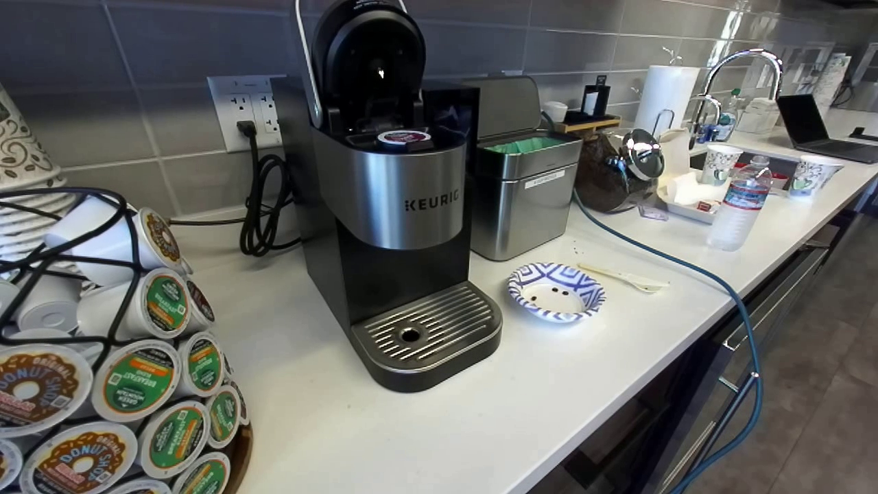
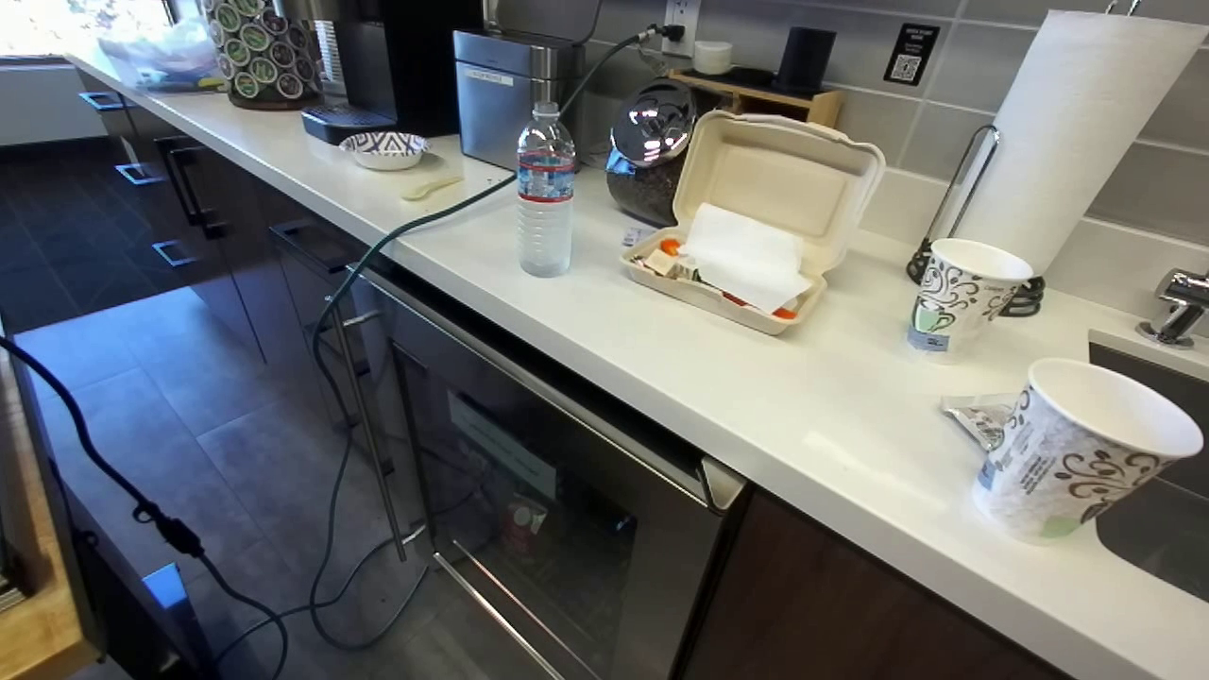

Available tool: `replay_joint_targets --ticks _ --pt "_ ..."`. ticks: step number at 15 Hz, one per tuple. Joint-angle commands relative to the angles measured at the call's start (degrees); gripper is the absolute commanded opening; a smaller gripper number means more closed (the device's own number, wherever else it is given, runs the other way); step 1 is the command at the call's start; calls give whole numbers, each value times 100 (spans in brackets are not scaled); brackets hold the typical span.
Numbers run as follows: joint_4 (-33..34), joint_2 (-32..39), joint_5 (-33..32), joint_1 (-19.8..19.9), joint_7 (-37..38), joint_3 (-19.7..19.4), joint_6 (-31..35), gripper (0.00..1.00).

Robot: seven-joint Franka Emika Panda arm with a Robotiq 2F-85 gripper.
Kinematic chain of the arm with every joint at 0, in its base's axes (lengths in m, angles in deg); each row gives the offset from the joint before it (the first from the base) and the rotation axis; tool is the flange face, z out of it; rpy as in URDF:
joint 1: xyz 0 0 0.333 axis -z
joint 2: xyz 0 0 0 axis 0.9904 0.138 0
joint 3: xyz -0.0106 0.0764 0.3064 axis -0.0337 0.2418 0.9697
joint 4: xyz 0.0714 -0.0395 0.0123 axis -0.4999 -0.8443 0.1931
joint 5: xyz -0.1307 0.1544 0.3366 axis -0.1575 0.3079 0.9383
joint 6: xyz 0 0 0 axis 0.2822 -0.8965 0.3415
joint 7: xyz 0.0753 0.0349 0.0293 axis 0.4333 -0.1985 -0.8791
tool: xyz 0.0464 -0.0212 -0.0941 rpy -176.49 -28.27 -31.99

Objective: Place one coffee cup on the left side of the counter.

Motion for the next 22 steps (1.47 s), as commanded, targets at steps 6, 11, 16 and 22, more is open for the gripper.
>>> replay_joint_targets --ticks 6,11,16,22 --pt "-1615 -1947 1448 438 -651 361 -315 1" --pt "-2906 -2965 1020 497 -325 192 -1657 1" --pt "-4223 -3940 690 586 -262 210 -2878 1" --pt "-4730 -4010 690 419 -54 24 -3271 4"
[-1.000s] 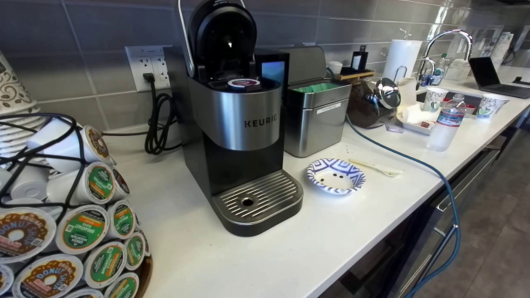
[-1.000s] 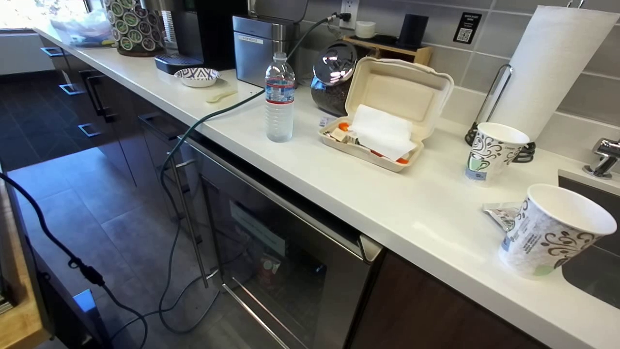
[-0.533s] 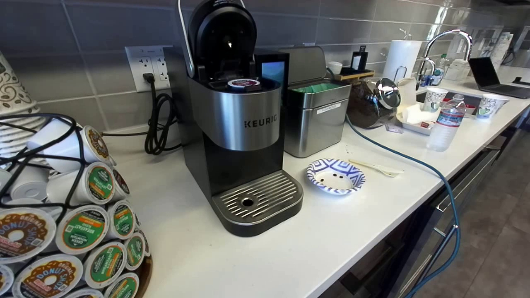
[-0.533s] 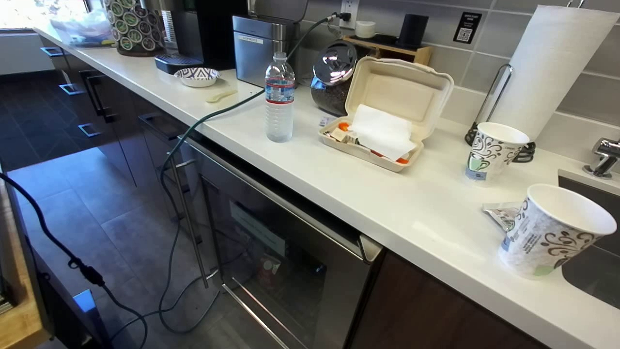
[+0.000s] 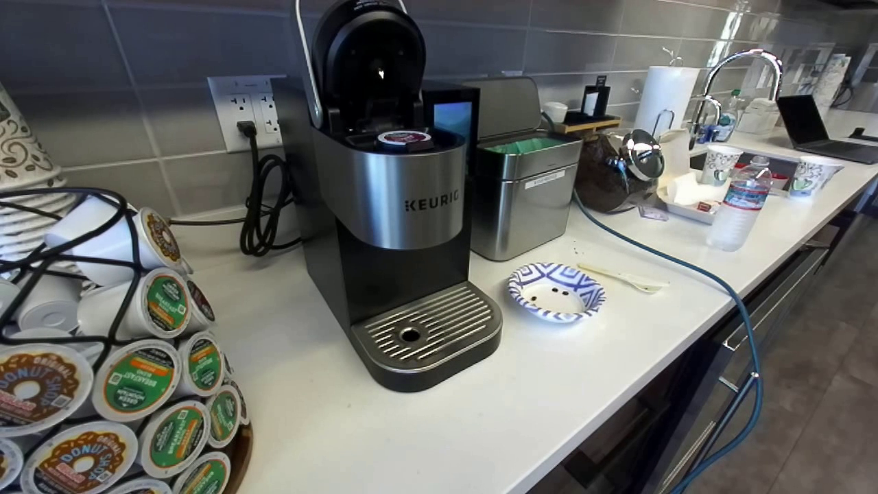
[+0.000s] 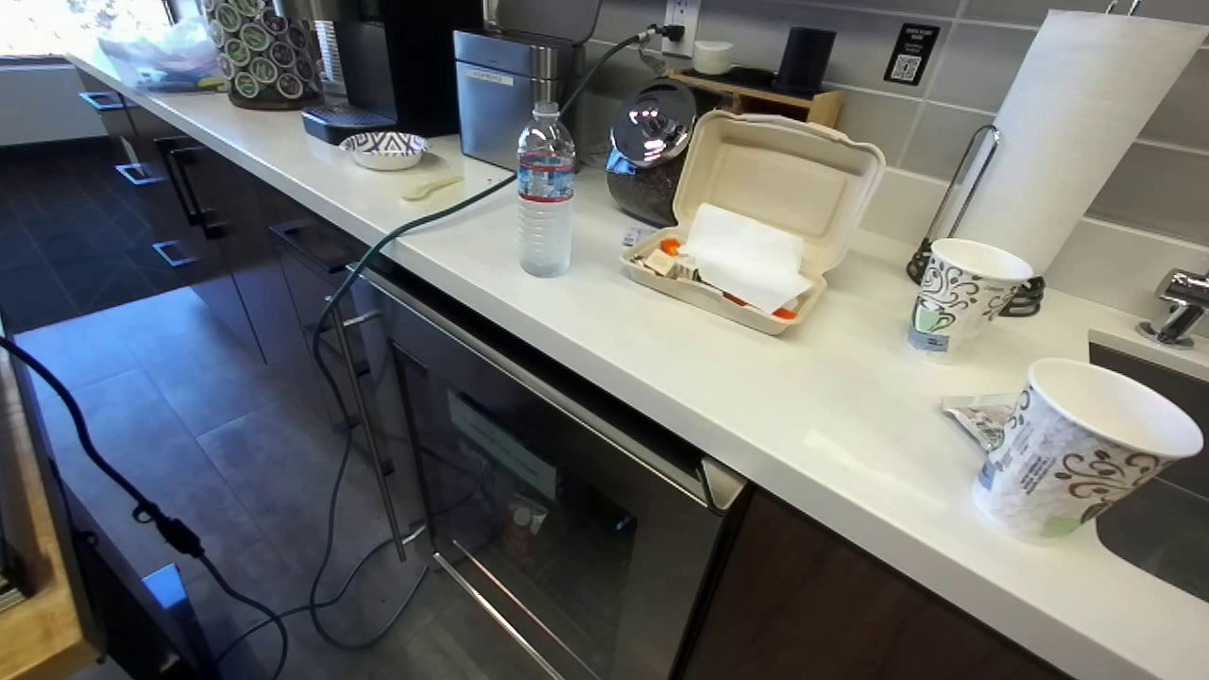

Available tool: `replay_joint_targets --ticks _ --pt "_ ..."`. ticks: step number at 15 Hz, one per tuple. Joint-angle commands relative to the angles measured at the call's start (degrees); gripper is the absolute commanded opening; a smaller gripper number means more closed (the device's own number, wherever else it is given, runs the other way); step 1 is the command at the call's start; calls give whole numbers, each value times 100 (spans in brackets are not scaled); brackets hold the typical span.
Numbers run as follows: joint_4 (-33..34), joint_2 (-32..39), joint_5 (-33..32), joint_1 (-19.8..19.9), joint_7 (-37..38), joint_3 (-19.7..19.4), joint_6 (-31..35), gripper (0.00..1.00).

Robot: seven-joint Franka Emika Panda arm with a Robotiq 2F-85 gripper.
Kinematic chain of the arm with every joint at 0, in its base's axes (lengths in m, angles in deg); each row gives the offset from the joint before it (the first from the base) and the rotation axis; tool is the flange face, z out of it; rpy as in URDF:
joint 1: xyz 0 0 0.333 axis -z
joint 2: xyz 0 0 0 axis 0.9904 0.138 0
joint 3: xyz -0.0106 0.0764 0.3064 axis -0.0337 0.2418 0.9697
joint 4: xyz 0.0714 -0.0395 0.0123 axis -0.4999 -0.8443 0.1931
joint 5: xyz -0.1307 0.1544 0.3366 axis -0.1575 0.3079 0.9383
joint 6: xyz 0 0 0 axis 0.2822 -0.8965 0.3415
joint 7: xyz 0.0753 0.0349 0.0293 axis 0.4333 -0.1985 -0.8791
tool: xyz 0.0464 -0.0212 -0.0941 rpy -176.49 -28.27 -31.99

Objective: Place one coffee cup on the left side of the counter.

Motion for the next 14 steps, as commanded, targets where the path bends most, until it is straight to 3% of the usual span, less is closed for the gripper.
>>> replay_joint_targets --ticks 1,5,9,14 --pt "-62 -4 -94 -195 71 -144 -22 4" --pt "-351 -13 36 -274 -20 -181 63 1" --pt "-1627 -97 474 -599 -135 -236 496 1" --pt "-3346 -108 856 -806 -71 -201 1708 1"
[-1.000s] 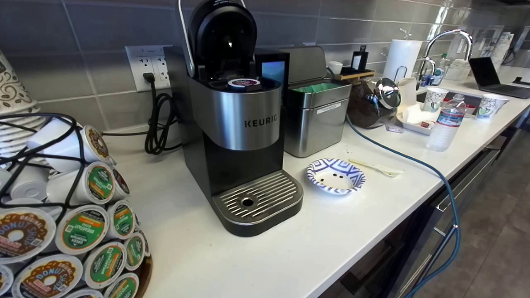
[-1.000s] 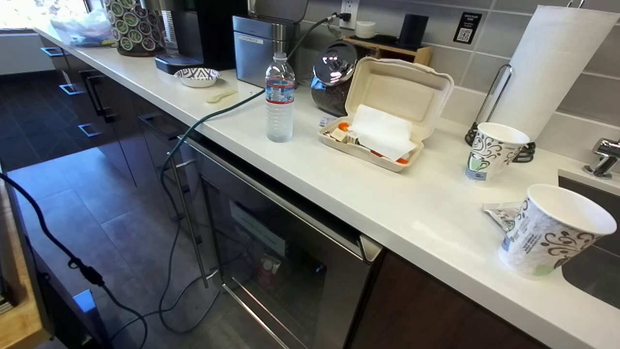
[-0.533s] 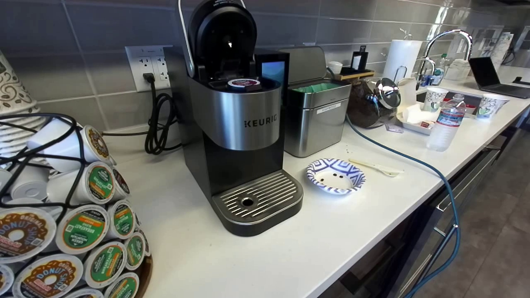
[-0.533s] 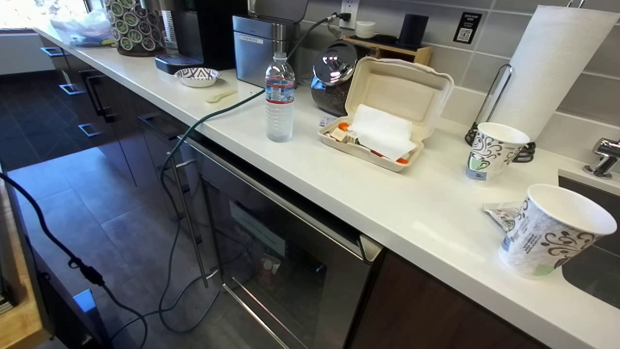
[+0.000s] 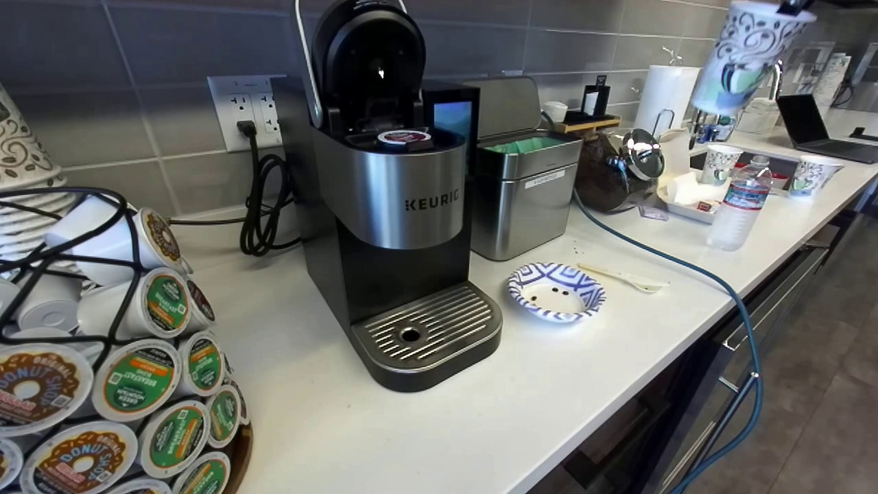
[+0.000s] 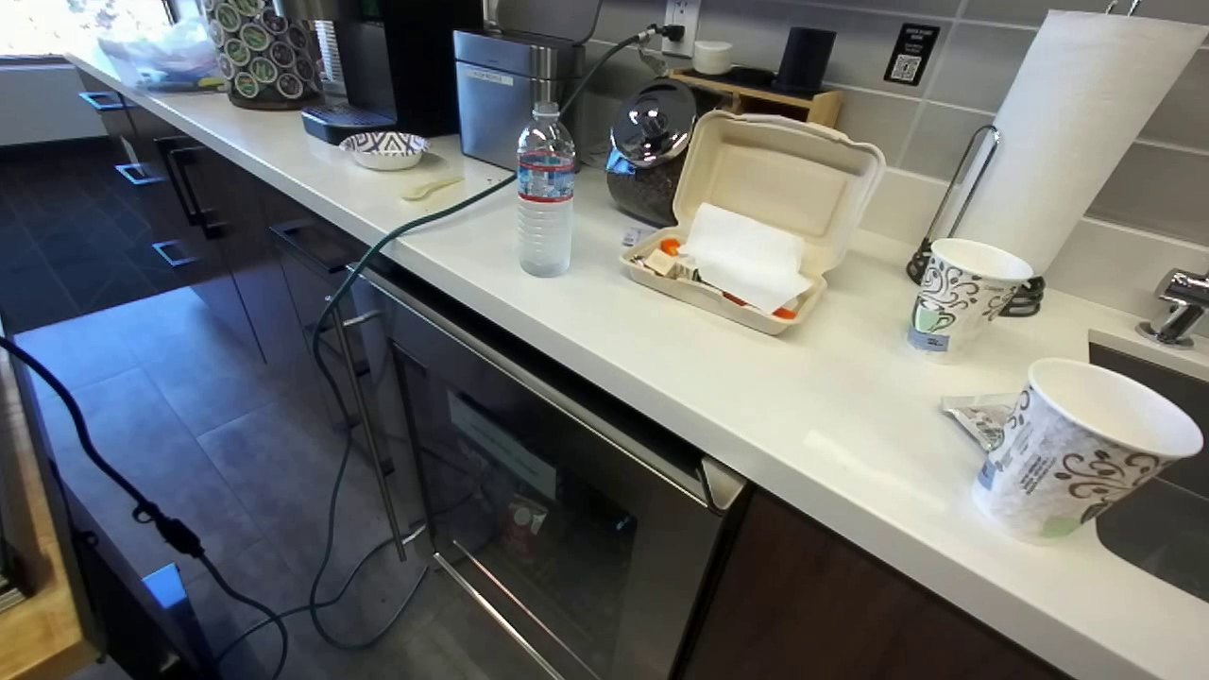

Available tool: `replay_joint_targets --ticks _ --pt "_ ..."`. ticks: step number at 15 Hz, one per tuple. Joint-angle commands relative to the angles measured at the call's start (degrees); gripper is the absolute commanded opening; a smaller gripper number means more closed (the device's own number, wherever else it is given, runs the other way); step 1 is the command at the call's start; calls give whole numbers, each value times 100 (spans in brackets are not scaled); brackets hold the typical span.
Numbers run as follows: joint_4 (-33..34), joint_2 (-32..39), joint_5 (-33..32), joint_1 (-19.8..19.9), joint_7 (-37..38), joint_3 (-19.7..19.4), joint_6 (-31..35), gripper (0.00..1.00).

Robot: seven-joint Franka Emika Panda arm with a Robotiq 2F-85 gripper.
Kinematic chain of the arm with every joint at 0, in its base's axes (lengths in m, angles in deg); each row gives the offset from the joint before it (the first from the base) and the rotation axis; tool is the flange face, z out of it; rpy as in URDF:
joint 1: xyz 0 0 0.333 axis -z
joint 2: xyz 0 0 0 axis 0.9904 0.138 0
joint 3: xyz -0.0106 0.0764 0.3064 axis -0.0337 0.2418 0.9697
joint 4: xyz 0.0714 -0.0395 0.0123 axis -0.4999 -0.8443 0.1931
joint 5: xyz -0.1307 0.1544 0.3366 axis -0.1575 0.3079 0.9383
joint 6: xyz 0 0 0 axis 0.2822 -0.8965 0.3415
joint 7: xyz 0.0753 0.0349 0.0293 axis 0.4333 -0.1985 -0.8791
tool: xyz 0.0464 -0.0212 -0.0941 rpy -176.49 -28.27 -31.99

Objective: Place one coffee cup on the left side of the counter.

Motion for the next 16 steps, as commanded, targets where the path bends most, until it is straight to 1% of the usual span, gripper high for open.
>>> replay_joint_targets --ticks 1,3,4,6,7,8,9,11,12,14,16 --pt "-1265 -147 245 -128 83 -54 895 1" --pt "-1618 54 -10 -8 415 34 1443 1" --pt "-1652 242 102 -35 440 -8 1622 1" --pt "-1647 602 -7 1 597 17 1932 1" --pt "-1573 810 -73 45 707 18 2008 1" --pt "-1485 827 15 16 652 -36 1982 1" --pt "-1629 619 21 -34 506 -38 1890 4" --pt "-1544 803 22 -15 524 -58 1955 4" --pt "-1519 828 22 -12 527 -63 1954 1" --pt "-1325 1194 111 -9 597 -74 2262 1" --pt "-1049 1615 211 -17 611 -98 2431 1"
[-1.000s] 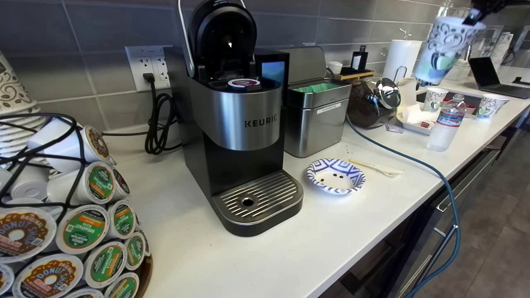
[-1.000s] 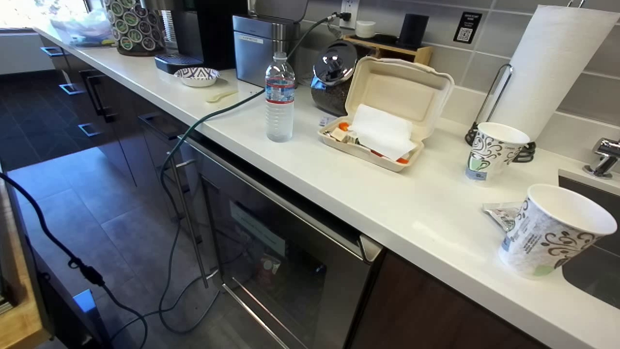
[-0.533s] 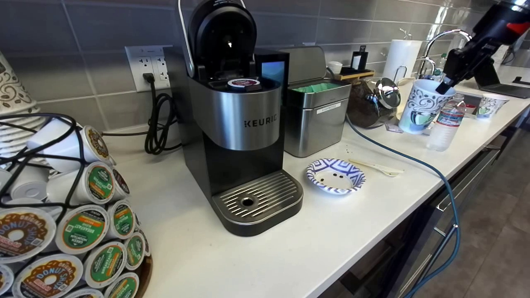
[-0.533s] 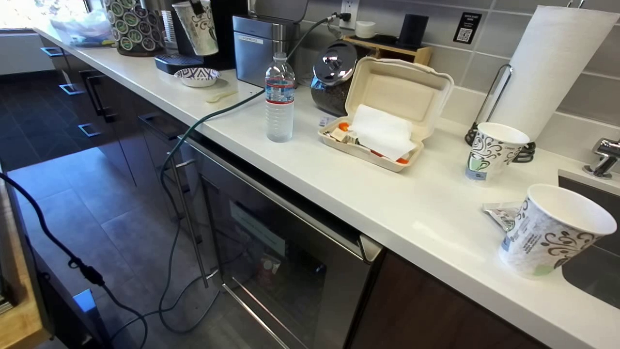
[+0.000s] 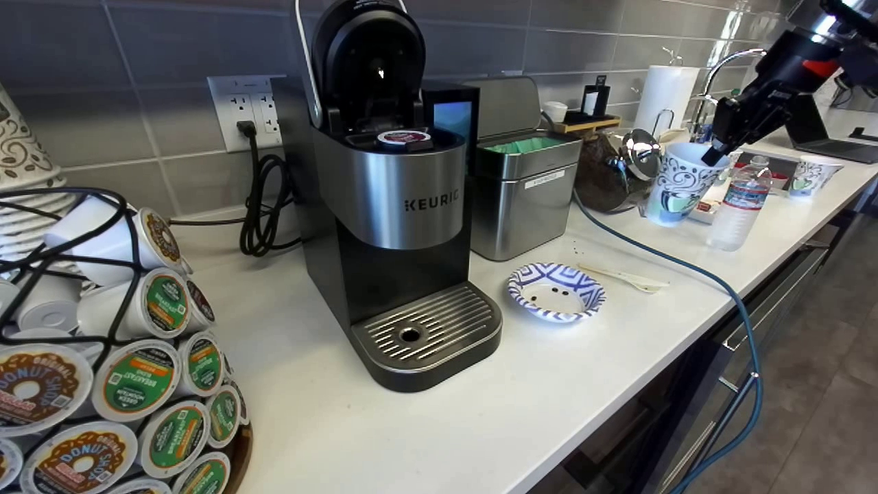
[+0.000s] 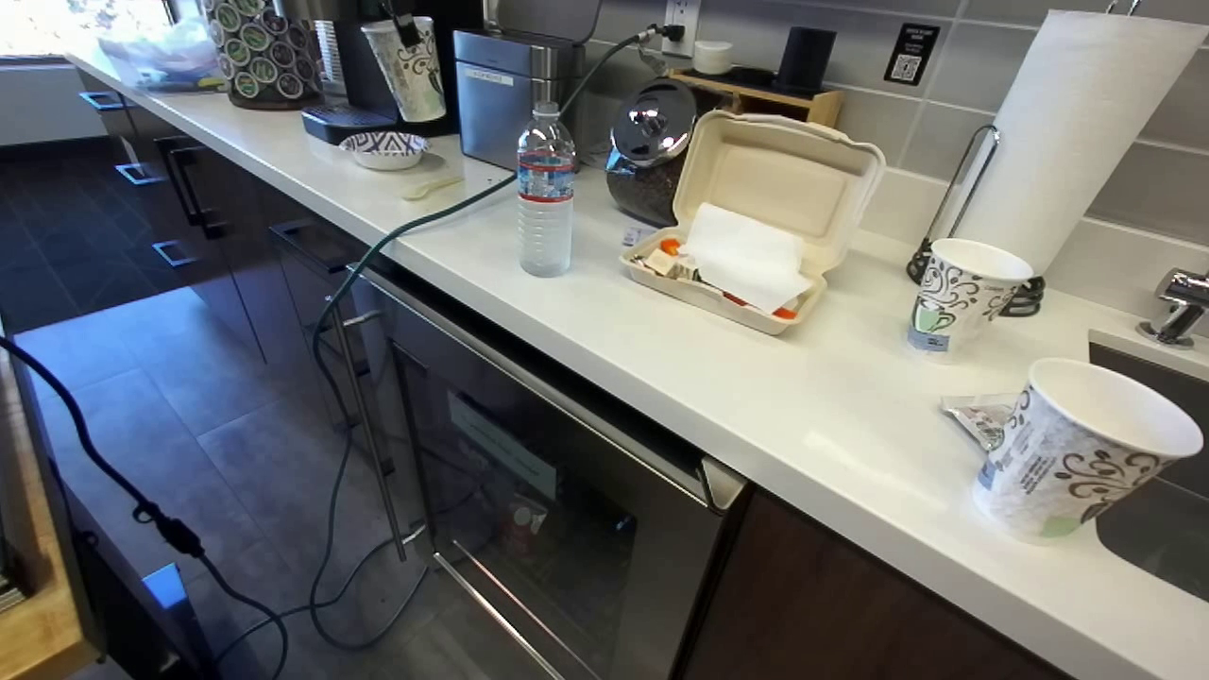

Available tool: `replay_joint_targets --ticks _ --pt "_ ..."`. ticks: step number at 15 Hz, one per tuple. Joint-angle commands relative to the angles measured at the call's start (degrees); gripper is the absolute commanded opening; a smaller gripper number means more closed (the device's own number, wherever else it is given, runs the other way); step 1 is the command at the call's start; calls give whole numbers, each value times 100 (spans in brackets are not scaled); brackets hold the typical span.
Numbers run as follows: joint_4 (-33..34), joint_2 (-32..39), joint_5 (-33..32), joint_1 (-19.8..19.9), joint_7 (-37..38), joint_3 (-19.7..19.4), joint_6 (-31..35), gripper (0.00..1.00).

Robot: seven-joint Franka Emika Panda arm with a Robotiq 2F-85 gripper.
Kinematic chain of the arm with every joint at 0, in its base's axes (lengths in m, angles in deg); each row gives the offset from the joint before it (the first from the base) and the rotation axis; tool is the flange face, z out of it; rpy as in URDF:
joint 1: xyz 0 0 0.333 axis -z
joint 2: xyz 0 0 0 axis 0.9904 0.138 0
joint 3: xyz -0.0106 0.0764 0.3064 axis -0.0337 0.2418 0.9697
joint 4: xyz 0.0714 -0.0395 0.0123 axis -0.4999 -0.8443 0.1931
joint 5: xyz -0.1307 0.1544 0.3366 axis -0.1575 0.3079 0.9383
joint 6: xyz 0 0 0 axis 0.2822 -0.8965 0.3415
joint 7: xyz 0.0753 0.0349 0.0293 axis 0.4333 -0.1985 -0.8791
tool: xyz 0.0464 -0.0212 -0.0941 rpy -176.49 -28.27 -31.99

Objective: Place one coffee cup on the left side of the counter.

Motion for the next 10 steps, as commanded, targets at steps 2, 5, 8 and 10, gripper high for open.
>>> replay_joint_targets --ticks 2,5,8,10 --pt "707 1051 219 -45 110 -78 291 1" --pt "1230 1639 182 -37 217 -95 154 1" --pt "1695 2094 112 -37 340 -135 -180 1" --pt "1864 2304 91 -53 391 -153 -276 1"
